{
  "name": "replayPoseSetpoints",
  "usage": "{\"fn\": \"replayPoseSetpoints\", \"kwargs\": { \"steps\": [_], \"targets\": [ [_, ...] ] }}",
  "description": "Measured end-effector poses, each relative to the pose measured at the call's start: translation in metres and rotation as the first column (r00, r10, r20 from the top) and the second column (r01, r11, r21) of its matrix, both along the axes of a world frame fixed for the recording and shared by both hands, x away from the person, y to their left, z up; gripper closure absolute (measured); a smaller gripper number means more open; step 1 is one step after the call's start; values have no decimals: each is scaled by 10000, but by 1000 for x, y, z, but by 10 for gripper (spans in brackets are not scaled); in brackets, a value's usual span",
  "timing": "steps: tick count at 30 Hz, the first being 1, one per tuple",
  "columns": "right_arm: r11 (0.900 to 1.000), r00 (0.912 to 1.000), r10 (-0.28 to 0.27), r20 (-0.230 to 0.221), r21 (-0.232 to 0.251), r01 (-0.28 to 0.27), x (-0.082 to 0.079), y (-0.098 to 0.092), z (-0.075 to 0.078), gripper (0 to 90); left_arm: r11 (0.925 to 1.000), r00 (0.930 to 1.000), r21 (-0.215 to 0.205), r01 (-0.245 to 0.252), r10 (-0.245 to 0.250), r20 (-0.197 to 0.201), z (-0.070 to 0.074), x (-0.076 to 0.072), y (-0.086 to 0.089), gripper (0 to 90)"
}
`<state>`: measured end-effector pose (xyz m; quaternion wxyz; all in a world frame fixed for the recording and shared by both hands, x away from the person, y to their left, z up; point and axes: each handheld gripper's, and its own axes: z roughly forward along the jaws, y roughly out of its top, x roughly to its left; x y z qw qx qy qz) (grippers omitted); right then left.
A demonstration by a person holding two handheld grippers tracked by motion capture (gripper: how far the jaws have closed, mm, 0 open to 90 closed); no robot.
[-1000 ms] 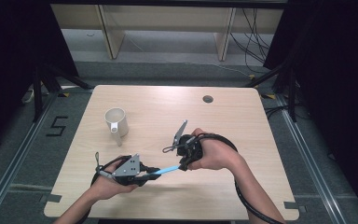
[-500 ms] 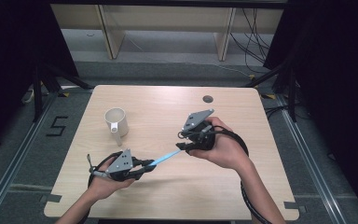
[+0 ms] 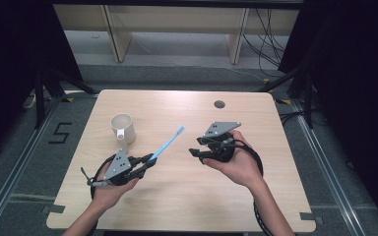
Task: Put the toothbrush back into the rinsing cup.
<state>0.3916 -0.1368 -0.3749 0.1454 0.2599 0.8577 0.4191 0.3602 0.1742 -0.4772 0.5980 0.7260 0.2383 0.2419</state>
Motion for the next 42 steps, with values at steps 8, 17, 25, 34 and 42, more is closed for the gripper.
{"fn": "replayPoseSetpoints", "kwargs": {
  "steps": [8,17,25,34,42],
  "targets": [
    [9766,9941,-1028,-350,1864,1075,2,8,-23,542,9971,9969,-435,-630,649,442,6,2,0,782],
    [9245,9911,-1276,-381,3574,1328,5,22,-24,559,9958,9954,-591,-692,728,620,10,3,-3,782],
    [8833,9899,-1288,-595,4468,1418,9,33,-26,584,9958,9948,-616,-684,727,706,11,3,-7,782],
    [8378,9863,-1178,-1155,5216,1611,19,39,-23,590,9964,9949,-581,-618,661,757,11,2,-13,782],
    [8308,9858,-1150,-1226,5322,1631,24,43,-22,603,9966,9945,-583,-586,634,833,10,1,-15,782]
  ]
}}
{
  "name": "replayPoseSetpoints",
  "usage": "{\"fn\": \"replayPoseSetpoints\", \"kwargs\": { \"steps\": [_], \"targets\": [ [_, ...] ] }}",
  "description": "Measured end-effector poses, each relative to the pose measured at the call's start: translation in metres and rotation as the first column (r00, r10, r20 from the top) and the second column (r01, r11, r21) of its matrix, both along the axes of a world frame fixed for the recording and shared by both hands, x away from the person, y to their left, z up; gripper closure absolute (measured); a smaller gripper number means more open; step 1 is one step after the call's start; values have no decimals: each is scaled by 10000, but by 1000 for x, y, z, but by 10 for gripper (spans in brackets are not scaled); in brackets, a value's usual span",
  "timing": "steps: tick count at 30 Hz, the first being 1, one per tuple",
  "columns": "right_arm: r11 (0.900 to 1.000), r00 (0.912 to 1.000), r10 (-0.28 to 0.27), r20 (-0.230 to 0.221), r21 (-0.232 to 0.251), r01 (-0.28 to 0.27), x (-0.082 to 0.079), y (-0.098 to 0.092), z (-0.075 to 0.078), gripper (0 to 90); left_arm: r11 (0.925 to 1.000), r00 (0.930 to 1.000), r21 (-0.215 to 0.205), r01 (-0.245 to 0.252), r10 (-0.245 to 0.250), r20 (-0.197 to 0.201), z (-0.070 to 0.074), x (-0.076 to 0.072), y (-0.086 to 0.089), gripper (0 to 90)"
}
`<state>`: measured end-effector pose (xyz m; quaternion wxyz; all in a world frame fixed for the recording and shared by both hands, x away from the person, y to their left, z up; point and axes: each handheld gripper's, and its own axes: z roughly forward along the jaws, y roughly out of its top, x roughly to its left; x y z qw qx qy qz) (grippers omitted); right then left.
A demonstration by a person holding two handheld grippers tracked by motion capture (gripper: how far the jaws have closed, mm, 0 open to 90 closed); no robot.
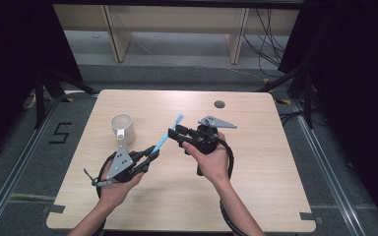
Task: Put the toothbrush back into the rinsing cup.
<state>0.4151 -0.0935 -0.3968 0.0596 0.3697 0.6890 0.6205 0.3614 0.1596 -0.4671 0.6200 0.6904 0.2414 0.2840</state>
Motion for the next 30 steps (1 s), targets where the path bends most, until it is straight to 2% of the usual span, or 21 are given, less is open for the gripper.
{"fn": "replayPoseSetpoints", "kwargs": {
  "steps": [3,4,6,13,18,20,21,22,28,29,30],
  "targets": [
    [10000,10000,-7,-79,4,7,0,1,1,608,10000,10000,-11,9,-9,7,0,0,0,782],
    [10000,9997,-28,-232,7,28,-1,1,3,613,10000,10000,-5,7,-7,13,0,0,-1,782],
    [10000,10000,6,-86,-52,-6,1,1,3,622,10000,10000,38,-9,9,-1,0,0,-1,782],
    [9999,9999,-70,-83,-138,69,2,1,3,640,10000,10000,63,26,-26,38,-1,0,-3,782],
    [9997,10000,-85,-42,-238,84,2,1,4,693,9998,10000,176,52,-52,-12,-2,-1,-5,781],
    [9996,10000,-72,-35,-287,71,2,1,5,714,9999,9999,-38,115,-115,117,-3,0,-7,781],
    [9995,9999,-93,96,-316,96,3,1,5,729,9999,10000,122,67,-67,17,-2,-1,-6,780],
    [9996,10000,-57,-36,-267,56,2,0,6,744,9999,10000,136,70,-71,20,-2,0,-6,780],
    [9999,9999,-40,-150,-100,38,1,0,8,783,9998,10000,199,86,-85,-36,-4,0,-9,779],
    [9999,9999,-40,-150,-100,38,1,0,8,783,9998,10000,199,86,-85,-36,-4,0,-9,778],
    [10000,10000,34,91,-26,-34,2,1,8,788,9996,10000,261,84,-83,-49,-4,0,-9,778]
  ]
}}
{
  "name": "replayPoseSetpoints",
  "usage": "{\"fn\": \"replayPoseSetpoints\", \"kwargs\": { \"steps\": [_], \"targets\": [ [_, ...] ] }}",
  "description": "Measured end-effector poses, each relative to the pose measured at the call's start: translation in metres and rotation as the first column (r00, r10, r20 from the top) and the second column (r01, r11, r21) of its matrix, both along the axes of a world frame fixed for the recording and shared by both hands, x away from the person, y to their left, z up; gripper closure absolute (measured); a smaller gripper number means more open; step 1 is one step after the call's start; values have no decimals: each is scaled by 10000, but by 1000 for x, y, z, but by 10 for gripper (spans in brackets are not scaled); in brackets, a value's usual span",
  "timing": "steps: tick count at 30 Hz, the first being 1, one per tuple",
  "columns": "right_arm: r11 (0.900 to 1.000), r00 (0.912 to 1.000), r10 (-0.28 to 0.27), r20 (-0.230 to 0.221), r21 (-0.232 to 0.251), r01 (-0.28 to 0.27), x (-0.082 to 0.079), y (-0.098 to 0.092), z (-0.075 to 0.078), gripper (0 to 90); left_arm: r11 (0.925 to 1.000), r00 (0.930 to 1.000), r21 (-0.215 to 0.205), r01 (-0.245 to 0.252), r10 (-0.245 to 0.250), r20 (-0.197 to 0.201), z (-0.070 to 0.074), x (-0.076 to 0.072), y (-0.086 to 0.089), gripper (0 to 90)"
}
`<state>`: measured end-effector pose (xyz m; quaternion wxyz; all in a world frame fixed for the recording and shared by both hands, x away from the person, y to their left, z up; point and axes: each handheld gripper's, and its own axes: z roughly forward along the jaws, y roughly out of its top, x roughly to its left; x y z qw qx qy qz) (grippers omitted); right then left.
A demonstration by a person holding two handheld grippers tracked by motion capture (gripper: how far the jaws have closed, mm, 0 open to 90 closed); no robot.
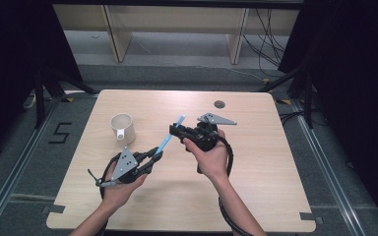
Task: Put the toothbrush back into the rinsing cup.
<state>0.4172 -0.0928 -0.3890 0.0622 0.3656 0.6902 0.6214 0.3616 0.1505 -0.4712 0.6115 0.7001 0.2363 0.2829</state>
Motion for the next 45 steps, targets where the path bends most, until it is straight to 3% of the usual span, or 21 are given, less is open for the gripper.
{"fn": "replayPoseSetpoints", "kwargs": {
  "steps": [1,4,5,6,7,8,10,11,14,19,20,22,27,28,35,45],
  "targets": [
    [10000,9997,22,-223,36,-21,-2,1,1,797,10000,10000,28,-14,14,-6,0,0,-1,778],
    [9997,9997,227,-90,-54,-228,-3,3,3,865,9998,9999,171,34,-32,-150,-2,1,-2,763],
    [9994,9998,114,156,-324,-109,-4,4,4,866,9995,9996,300,98,-91,-253,-2,2,-3,736],
    [9985,9991,271,325,-484,-255,-5,5,7,868,9995,9991,313,90,-77,-422,-3,2,-5,650],
    [9985,9991,271,325,-484,-255,-5,5,7,868,9995,9991,313,90,-77,-422,-3,2,-5,619],
    [9965,9990,280,362,-801,-251,-7,7,9,868,9991,9986,421,101,-79,-525,-2,3,-5,575],
    [9952,9985,307,449,-947,-264,-7,7,10,868,9992,9985,391,93,-71,-548,-1,3,-6,553],
    [9912,9959,502,749,-1264,-405,-7,9,11,868,9990,9988,444,65,-44,-488,1,2,-6,549],
    [9822,9943,723,785,-1789,-573,-10,14,14,868,9989,9987,446,161,-138,-496,6,1,-6,543],
    [9770,9903,841,1105,-2047,-602,-13,20,16,868,9990,9976,447,92,-61,-684,10,3,-8,517],
    [9738,9861,934,1371,-2190,-618,-13,22,16,868,9991,9970,435,-24,57,-766,11,4,-8,516],
    [9756,9903,752,1170,-2140,-488,-16,24,16,868,9992,9969,384,-74,104,-783,12,5,-9,517],
    [9743,9869,802,1399,-2200,-480,-17,27,14,868,9997,9978,72,-253,257,-613,15,9,-14,539],
    [9737,9874,771,1384,-2236,-447,-17,27,14,868,9992,9968,227,-329,344,-725,17,9,-14,546],
    [9732,9869,647,1475,-2282,-297,-19,29,15,868,9987,9971,226,-448,461,-601,19,9,-18,641],
    [9718,9849,696,1583,-2338,-311,-20,31,14,868,9981,9966,261,-550,565,-601,19,11,-22,699]
  ]
}}
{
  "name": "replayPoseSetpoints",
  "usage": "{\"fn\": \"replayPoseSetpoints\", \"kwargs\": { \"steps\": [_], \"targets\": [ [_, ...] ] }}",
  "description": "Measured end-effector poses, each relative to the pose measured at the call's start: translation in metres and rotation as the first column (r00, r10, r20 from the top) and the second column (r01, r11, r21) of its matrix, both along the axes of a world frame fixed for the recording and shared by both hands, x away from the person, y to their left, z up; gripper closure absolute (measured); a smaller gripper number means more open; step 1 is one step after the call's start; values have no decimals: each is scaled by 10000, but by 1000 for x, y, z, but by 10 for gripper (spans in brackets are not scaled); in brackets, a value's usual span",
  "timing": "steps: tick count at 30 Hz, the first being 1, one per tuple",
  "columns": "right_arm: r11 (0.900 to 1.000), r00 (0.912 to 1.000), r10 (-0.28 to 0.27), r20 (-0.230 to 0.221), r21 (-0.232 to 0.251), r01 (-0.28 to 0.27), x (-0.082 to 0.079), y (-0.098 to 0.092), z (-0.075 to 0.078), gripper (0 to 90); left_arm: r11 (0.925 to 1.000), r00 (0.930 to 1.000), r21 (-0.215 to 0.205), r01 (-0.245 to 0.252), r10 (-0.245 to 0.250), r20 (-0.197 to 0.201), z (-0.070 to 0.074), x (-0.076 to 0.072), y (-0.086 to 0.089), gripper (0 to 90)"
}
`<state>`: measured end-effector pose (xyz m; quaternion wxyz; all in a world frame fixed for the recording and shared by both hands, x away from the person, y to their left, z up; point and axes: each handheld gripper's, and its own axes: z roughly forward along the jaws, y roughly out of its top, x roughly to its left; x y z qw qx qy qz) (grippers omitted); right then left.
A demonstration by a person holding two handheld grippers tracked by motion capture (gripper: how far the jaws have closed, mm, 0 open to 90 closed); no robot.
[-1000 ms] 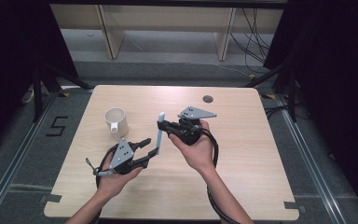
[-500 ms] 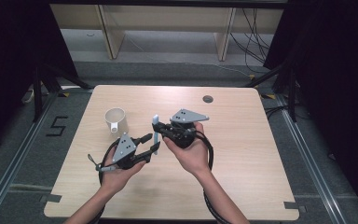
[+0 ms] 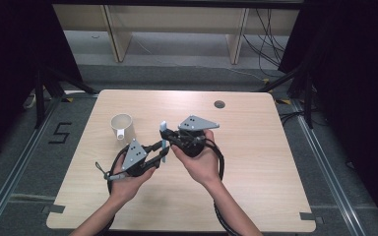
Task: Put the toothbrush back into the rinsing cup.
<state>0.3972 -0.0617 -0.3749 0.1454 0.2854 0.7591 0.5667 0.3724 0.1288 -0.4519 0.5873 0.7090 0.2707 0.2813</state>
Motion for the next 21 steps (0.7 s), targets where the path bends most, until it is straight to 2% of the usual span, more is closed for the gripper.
{"fn": "replayPoseSetpoints", "kwargs": {
  "steps": [4,9,10,11,12,13,14,15,16,17,20,21],
  "targets": [
    [10000,10000,-12,-26,48,12,-1,2,0,867,10000,10000,8,-58,58,-43,0,0,-1,760],
    [10000,10000,4,26,-99,-4,-2,3,0,863,9998,9998,-47,-186,186,-107,1,0,0,779],
    [9998,10000,-18,47,-178,19,-2,3,0,815,9998,9998,-46,-185,185,-68,1,0,0,780],
    [9998,10000,-18,47,-178,19,-2,3,0,815,9997,9998,-93,-213,212,-51,1,-1,0,780],
    [9998,9999,-16,102,-174,18,-1,3,0,760,9996,9997,-147,-224,223,-66,1,-1,0,780],
    [9997,9991,-67,418,-245,78,-1,4,0,641,9995,9997,-189,-256,254,-61,2,-2,0,781],
    [9997,9991,-67,418,-245,78,-1,4,0,641,9995,9997,-189,-256,254,-61,2,-2,0,782],
    [9995,9974,-84,711,-305,105,-2,6,-1,539,9992,9995,-246,-307,305,-80,3,-1,2,781],
    [9995,9974,-84,711,-305,105,-2,6,-1,539,9992,9995,-246,-307,305,-80,3,-1,2,782],
    [9997,9990,-63,438,-220,73,-5,6,-1,490,9991,9994,-237,-339,337,-82,3,-1,3,782],
    [9996,9983,14,590,-296,4,-6,5,-1,454,9986,9989,-281,-453,451,-93,3,0,7,782],
    [9992,9991,-34,428,-403,51,-8,3,-1,445,9984,9988,-293,-482,480,-78,3,1,8,782]
  ]
}}
